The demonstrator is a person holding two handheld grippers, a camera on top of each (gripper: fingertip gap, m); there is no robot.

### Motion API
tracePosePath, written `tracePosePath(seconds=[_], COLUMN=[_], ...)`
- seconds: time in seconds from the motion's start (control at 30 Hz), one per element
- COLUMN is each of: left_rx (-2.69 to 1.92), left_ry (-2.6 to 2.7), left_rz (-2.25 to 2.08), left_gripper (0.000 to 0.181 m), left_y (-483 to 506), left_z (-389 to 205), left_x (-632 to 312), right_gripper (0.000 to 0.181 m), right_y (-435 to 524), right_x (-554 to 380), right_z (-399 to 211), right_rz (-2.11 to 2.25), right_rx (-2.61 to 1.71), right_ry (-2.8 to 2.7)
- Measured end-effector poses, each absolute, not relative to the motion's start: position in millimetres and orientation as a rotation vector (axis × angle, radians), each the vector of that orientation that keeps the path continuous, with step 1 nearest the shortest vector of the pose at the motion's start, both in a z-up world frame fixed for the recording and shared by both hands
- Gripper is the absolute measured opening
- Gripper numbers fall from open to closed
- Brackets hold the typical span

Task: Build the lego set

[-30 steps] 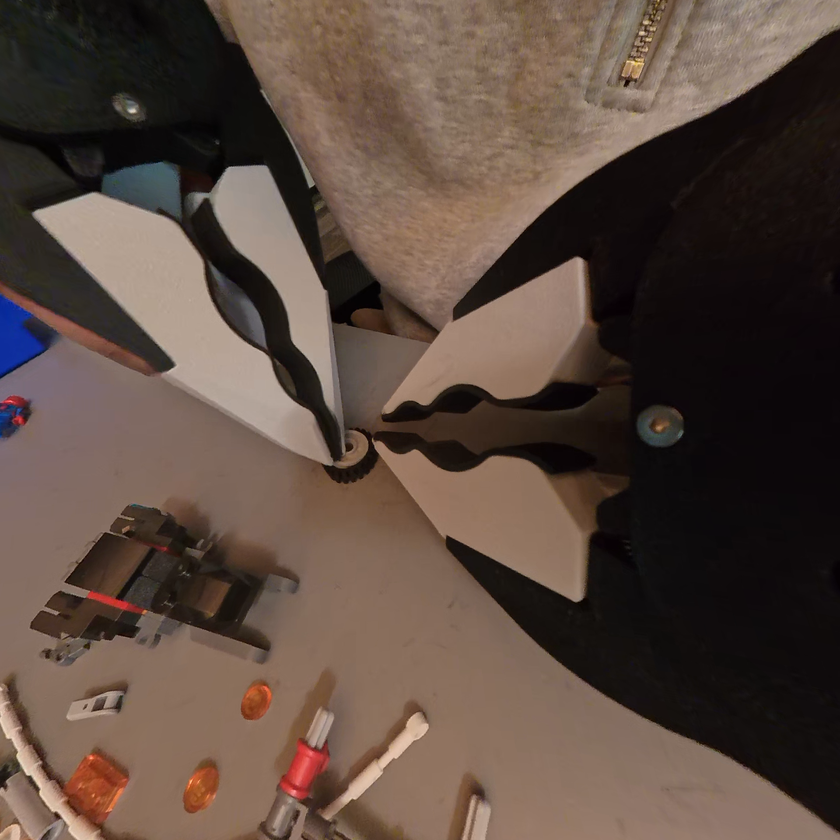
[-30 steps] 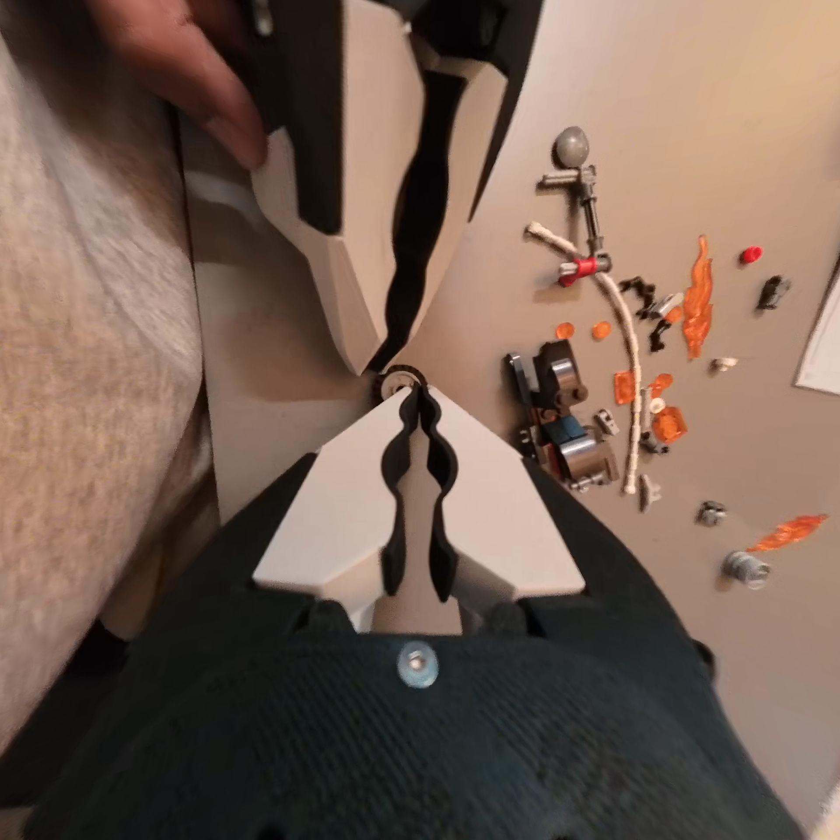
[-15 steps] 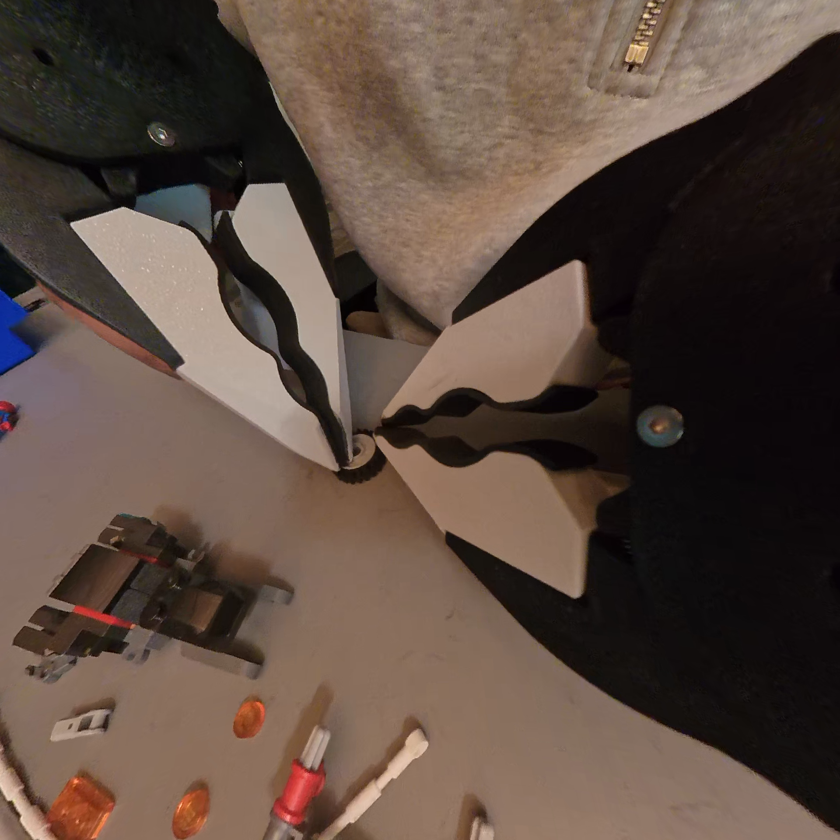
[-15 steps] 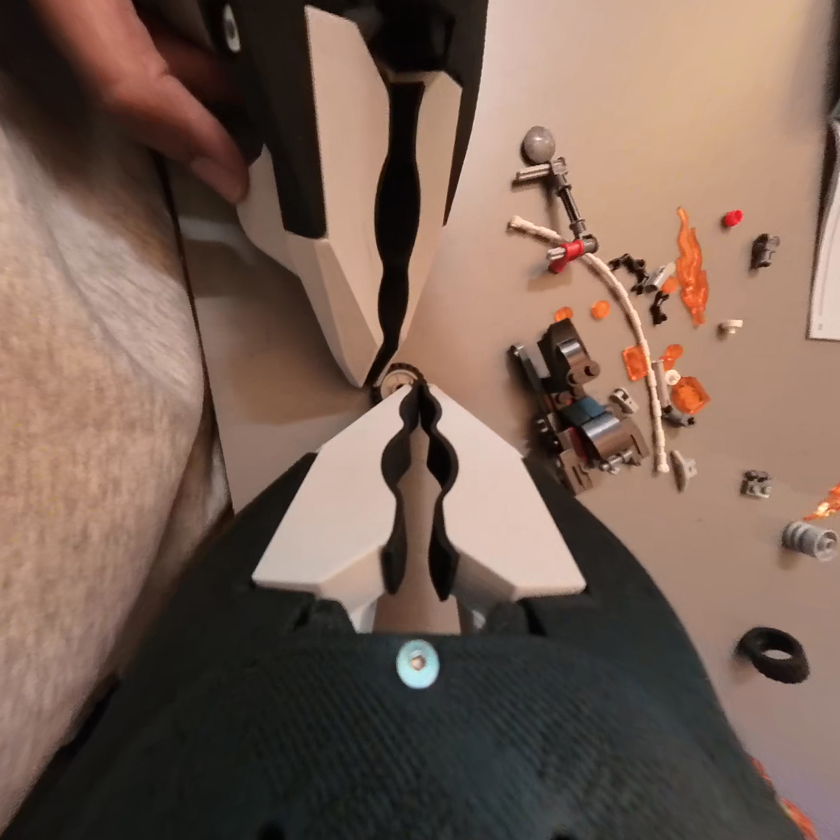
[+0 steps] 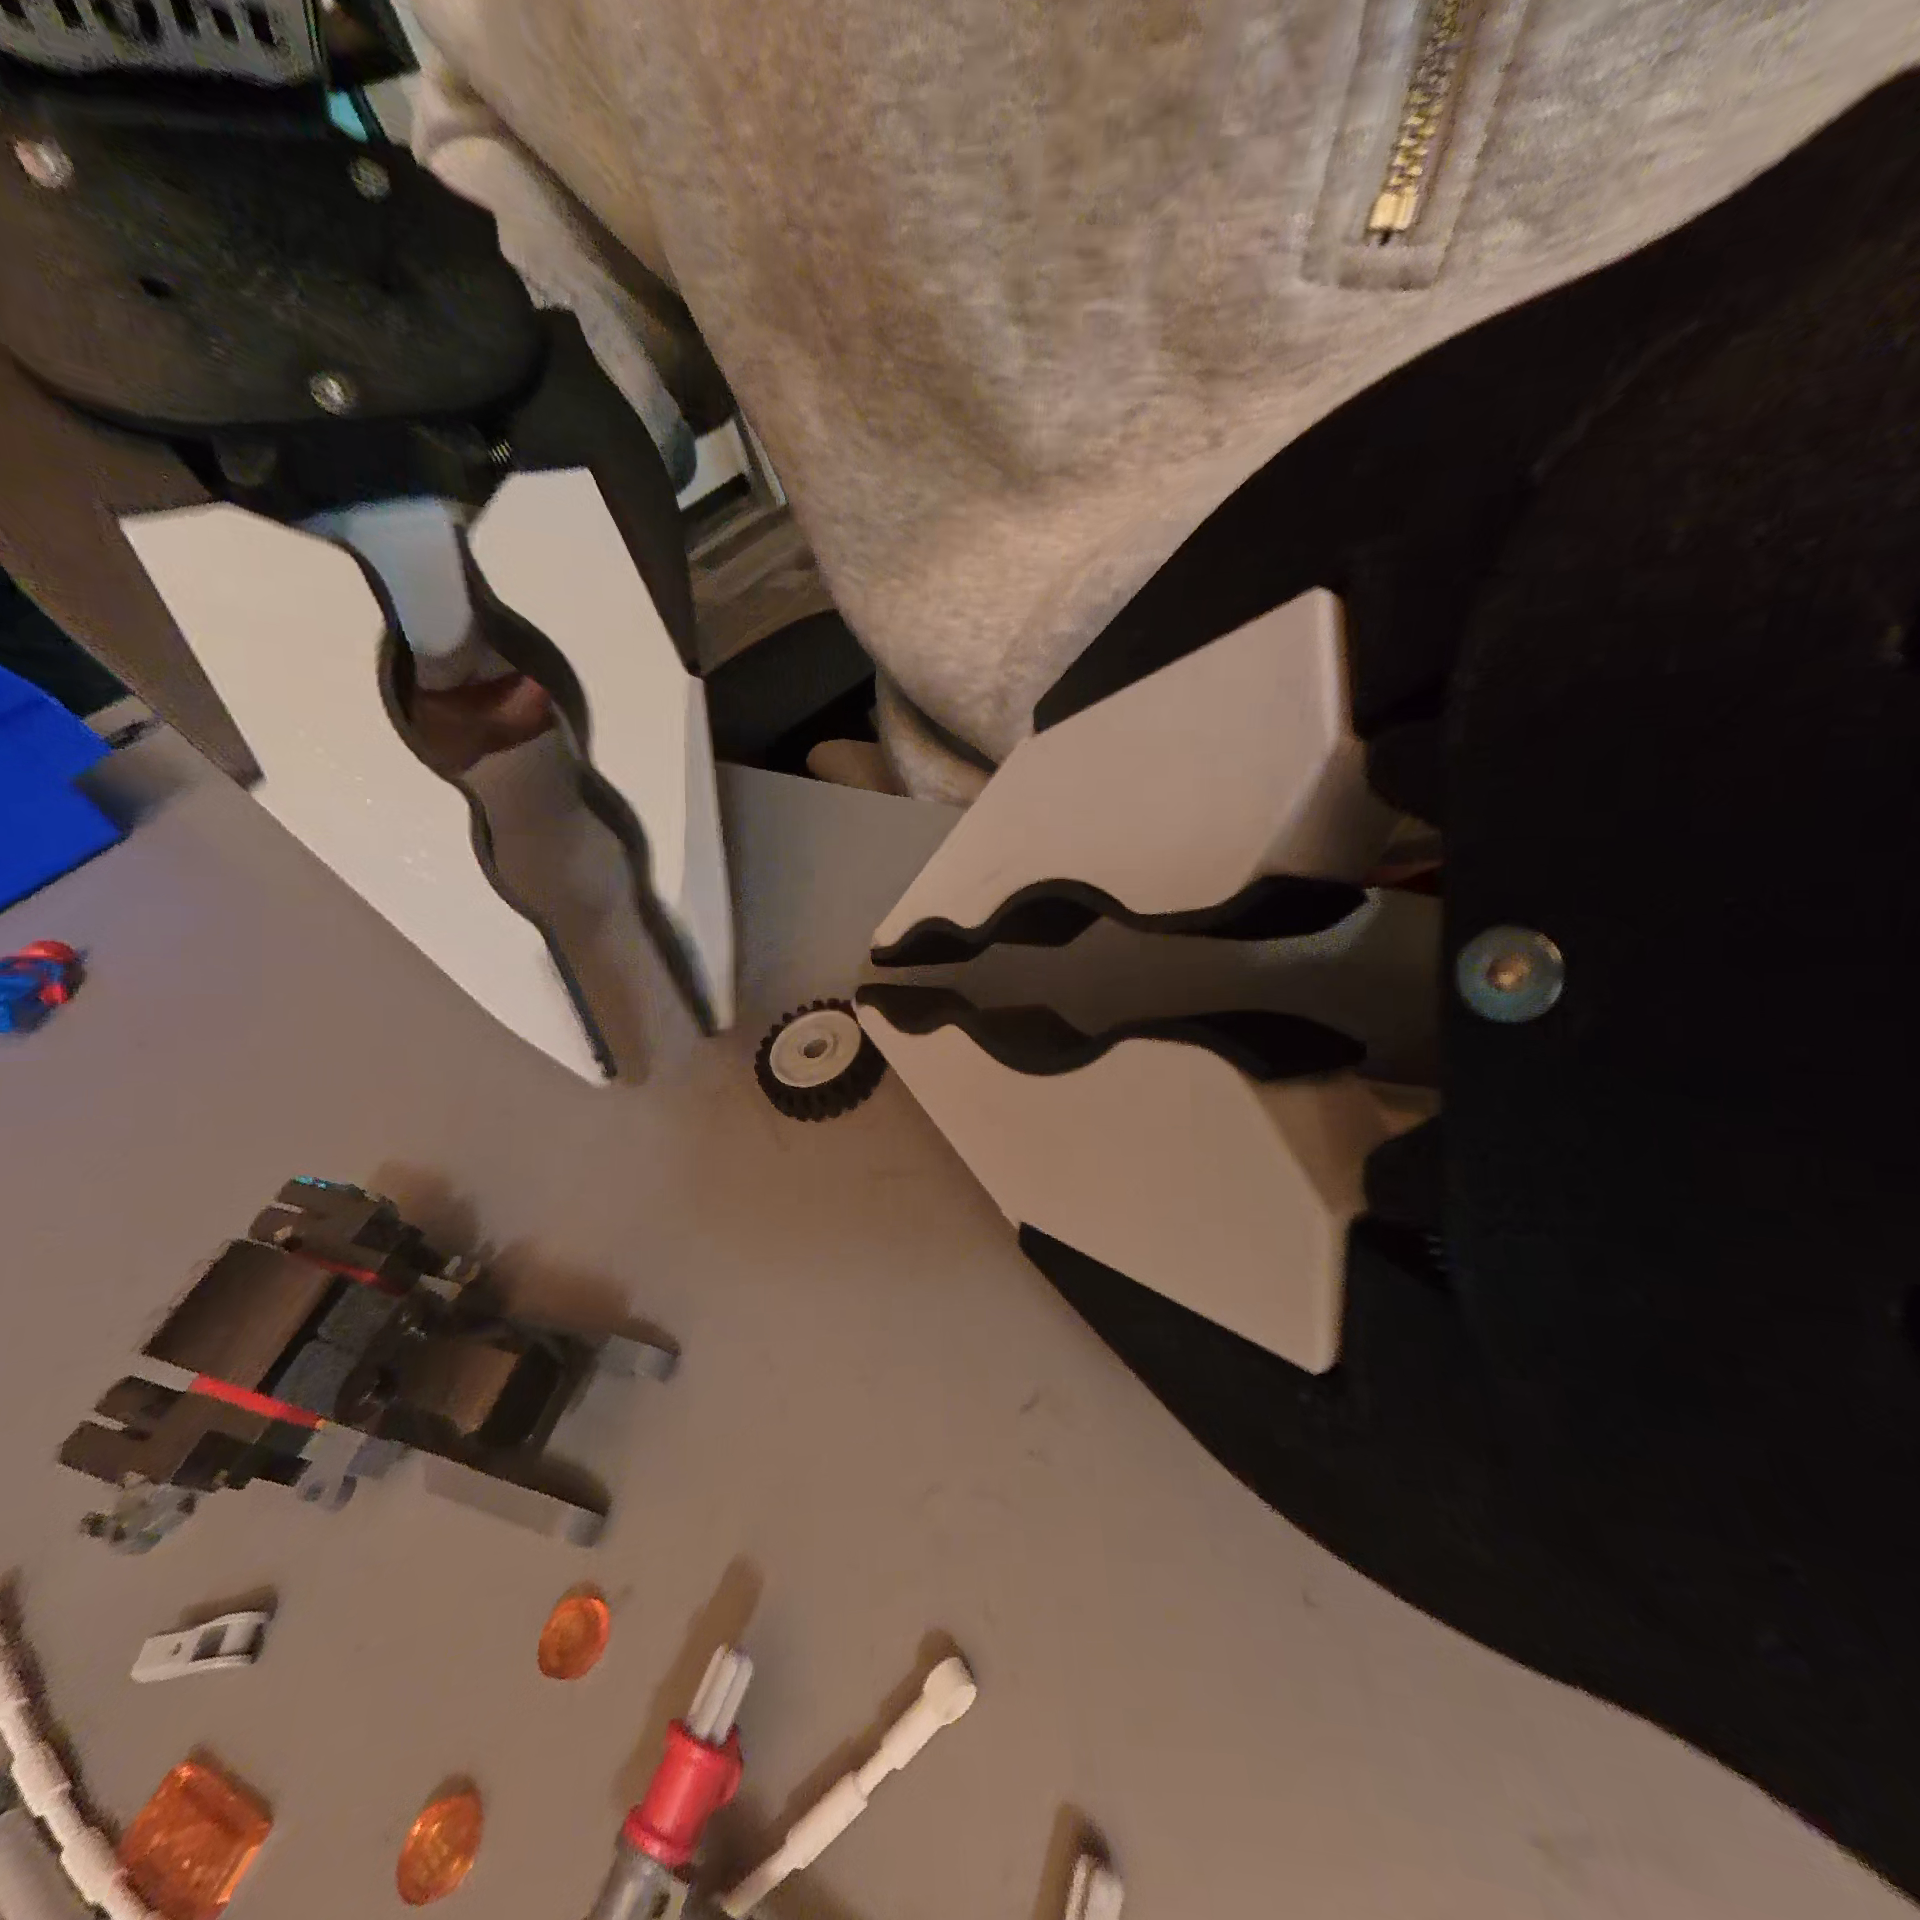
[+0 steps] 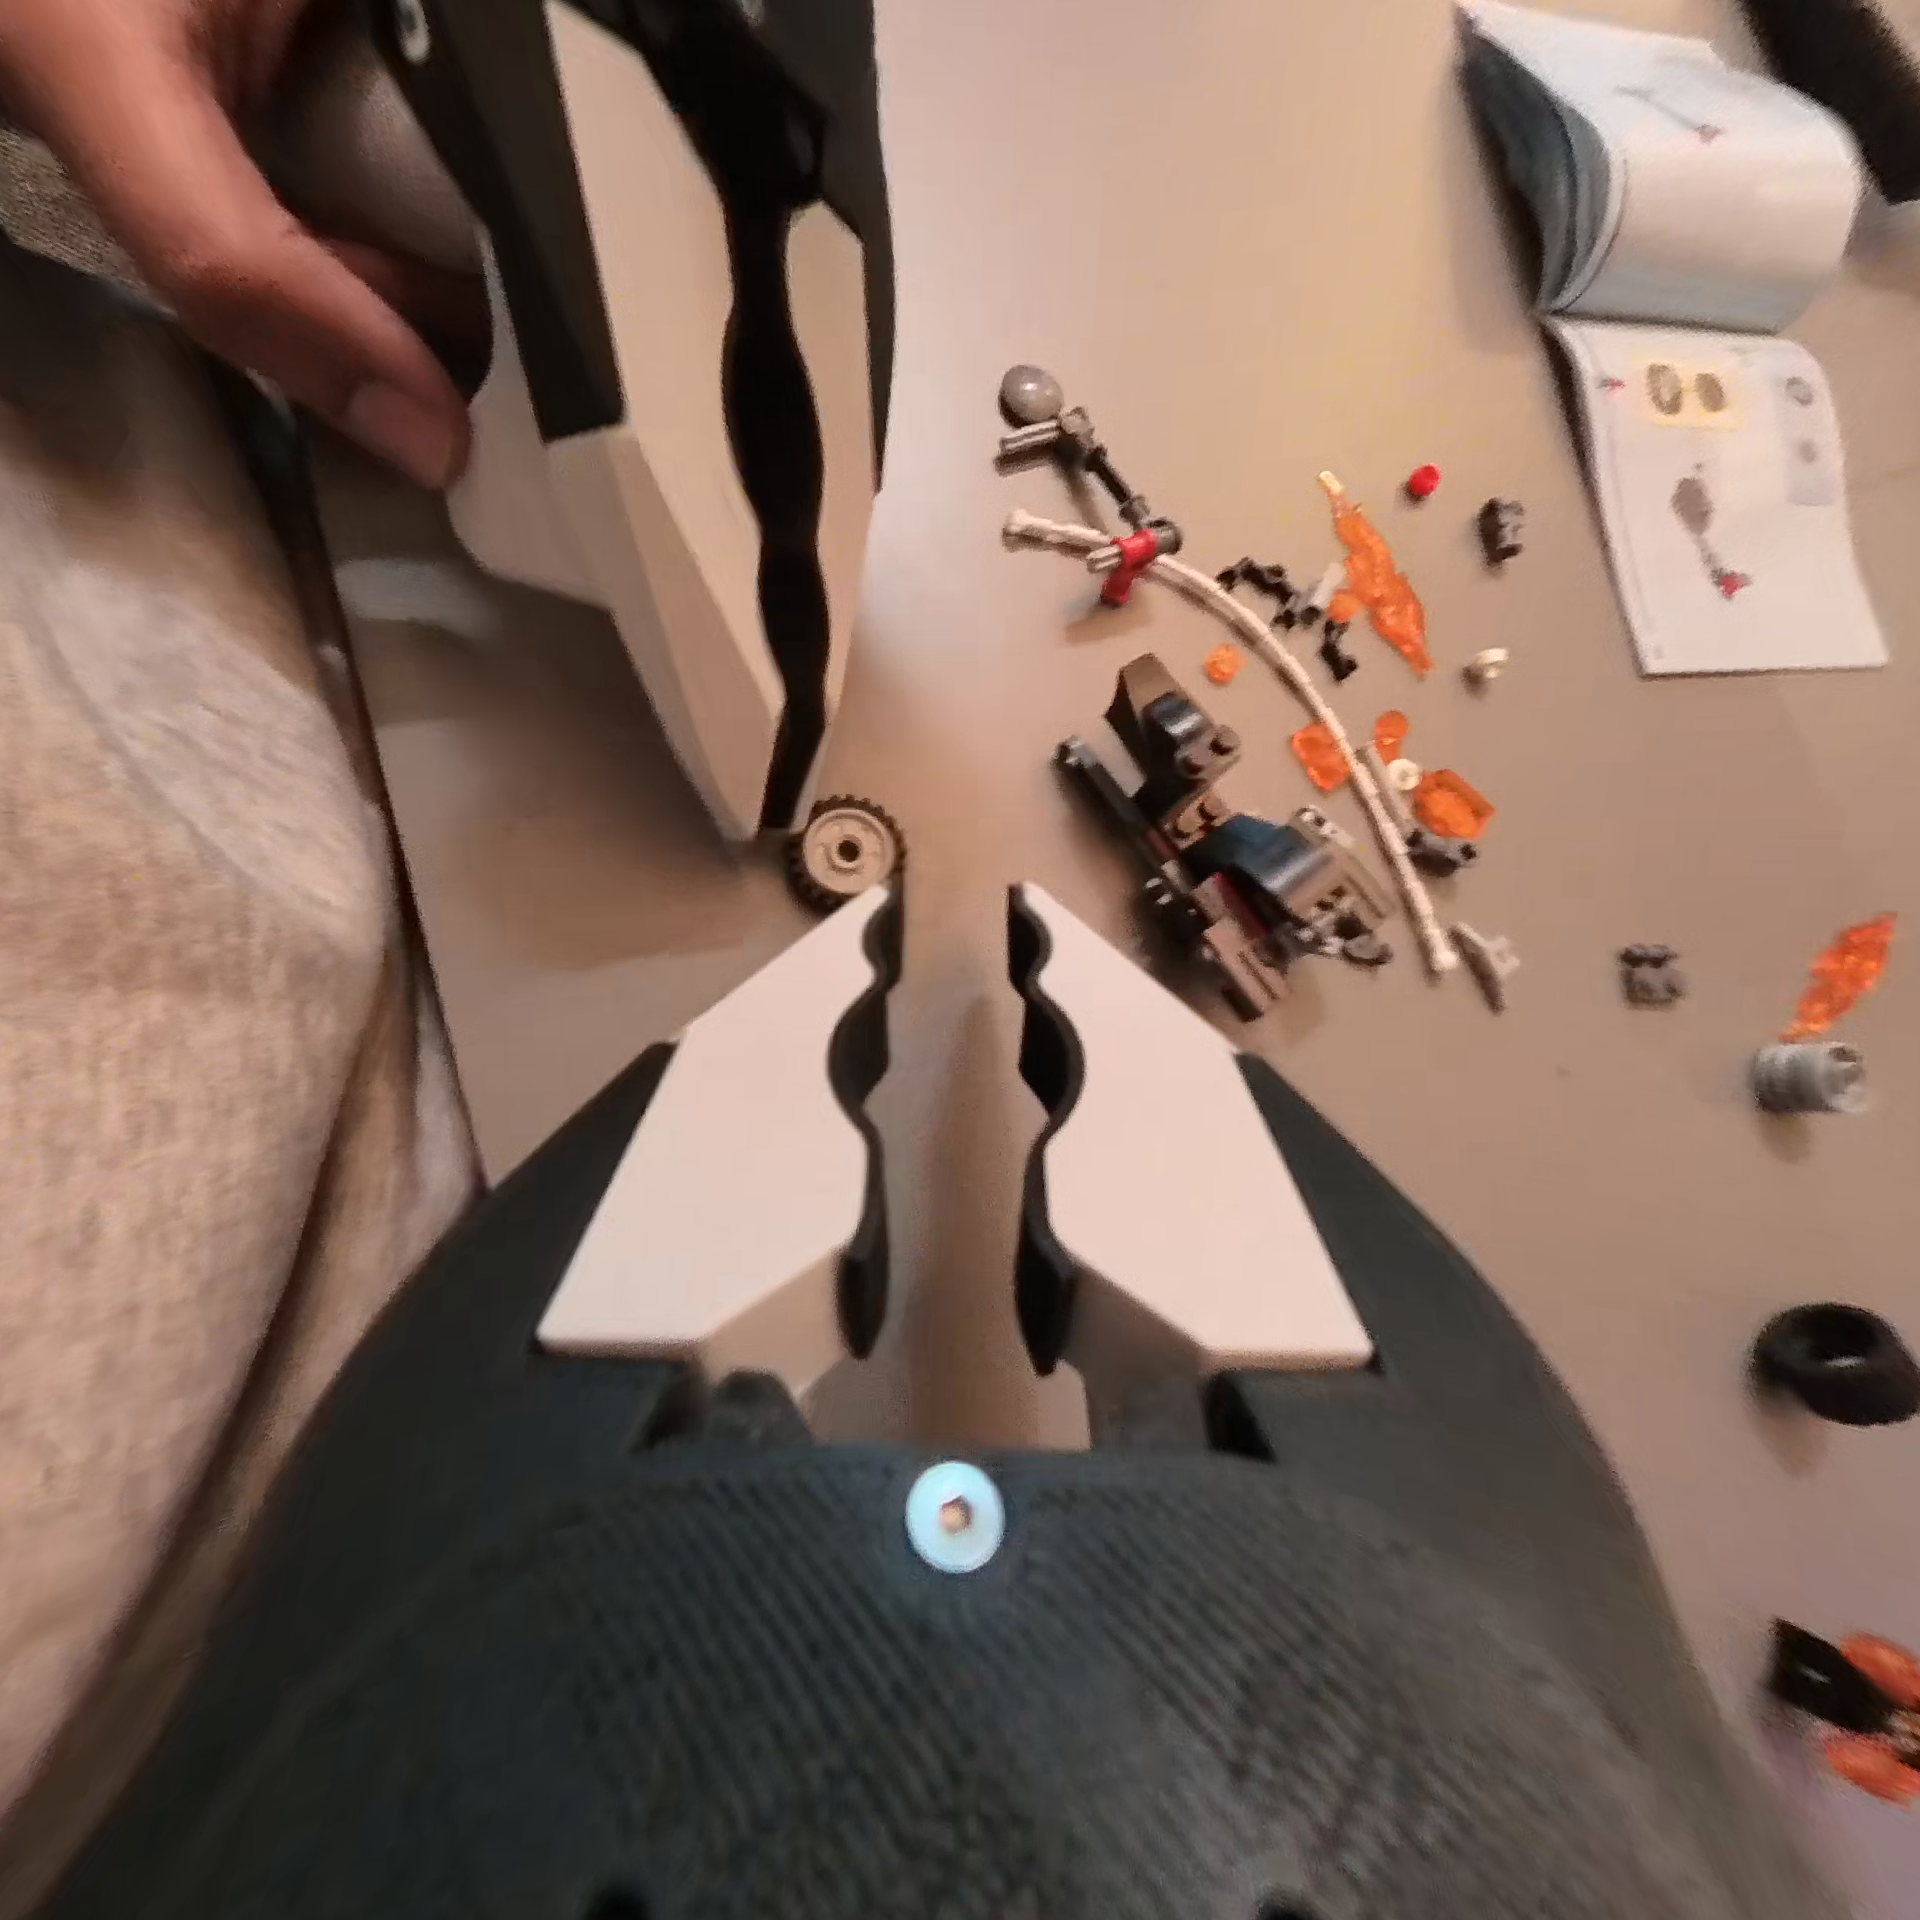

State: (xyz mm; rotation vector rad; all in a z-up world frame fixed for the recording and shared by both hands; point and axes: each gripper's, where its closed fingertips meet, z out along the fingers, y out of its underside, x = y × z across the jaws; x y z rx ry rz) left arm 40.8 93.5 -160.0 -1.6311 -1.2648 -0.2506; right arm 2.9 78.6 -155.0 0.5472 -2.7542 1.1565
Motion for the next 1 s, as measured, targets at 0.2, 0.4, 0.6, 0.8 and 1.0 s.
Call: tracePosePath(seconds=[0.2, 0.4, 0.6, 0.8, 1.0], left_rx=[-1.574, -1.463, -1.399, -1.349, -1.295], left_ry=[-1.213, -1.202, -1.221, -1.225, -1.211], left_rz=[0.033, 0.123, 0.099, 0.067, 0.002], left_gripper=[0.007, 0.005, 0.008, 0.013, 0.017], left_y=[60.6, 42.2, 36.6, 33.8, 35.2], left_z=[-137.0, -122.3, -120.2, -118.1, -115.2], left_x=[26.3, 17.9, 12.0, 9.8, 10.6], right_gripper=[0.055, 0.022, 0.022, 0.022, 0.022], right_y=[80.7, 73.6, 46.4, 32.5, 69.3], right_x=[23.2, 32.9, 8.3, -31.4, -70.1], right_z=[-169.3, -170.5, -129.1, -76.9, -37.8], right_rz=[1.202, 1.242, 1.578, 2.067, 2.476], right_rx=[0.530, 0.586, 0.453, 0.131, -0.200], right_ry=[-2.919, -2.989, -2.779, -2.387, -2.137])
